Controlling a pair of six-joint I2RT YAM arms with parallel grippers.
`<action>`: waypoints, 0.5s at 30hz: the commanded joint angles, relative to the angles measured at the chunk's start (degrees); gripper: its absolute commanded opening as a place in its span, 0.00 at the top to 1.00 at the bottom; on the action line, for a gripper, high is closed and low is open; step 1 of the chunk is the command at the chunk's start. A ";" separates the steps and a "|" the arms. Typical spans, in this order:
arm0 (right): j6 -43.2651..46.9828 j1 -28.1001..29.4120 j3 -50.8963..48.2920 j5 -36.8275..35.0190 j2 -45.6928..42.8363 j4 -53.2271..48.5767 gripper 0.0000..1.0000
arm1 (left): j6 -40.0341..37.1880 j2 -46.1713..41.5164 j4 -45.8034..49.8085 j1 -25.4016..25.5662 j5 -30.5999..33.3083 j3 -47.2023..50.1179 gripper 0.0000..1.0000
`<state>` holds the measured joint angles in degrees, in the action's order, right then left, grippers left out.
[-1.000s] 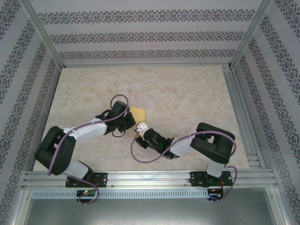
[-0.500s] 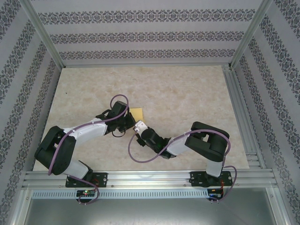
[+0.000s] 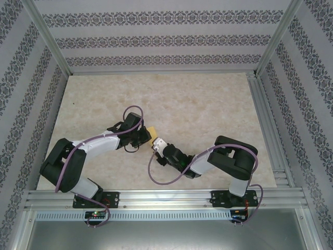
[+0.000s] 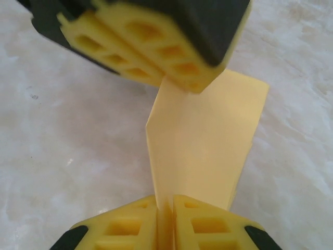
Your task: Fold a paper plane with a square sheet of paper (pick it up from the middle)
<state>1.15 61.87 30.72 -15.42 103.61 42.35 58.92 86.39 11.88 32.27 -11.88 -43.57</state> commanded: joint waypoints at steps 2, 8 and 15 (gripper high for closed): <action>-1.04 -0.61 1.36 2.45 -1.24 1.08 0.79 | -1.35 0.66 -0.21 -0.54 -2.28 -1.63 0.93; -2.10 -1.31 4.75 1.62 0.20 -2.31 0.71 | -1.27 -0.06 0.50 -0.53 -2.36 -1.87 0.94; -2.32 -2.10 5.70 1.71 1.32 -3.41 0.71 | -1.17 -0.89 0.87 -0.54 -2.20 -1.96 0.93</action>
<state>-0.32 60.31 35.29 -14.41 103.59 40.10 58.76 86.74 11.92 32.27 -13.17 -43.86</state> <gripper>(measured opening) 0.286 0.067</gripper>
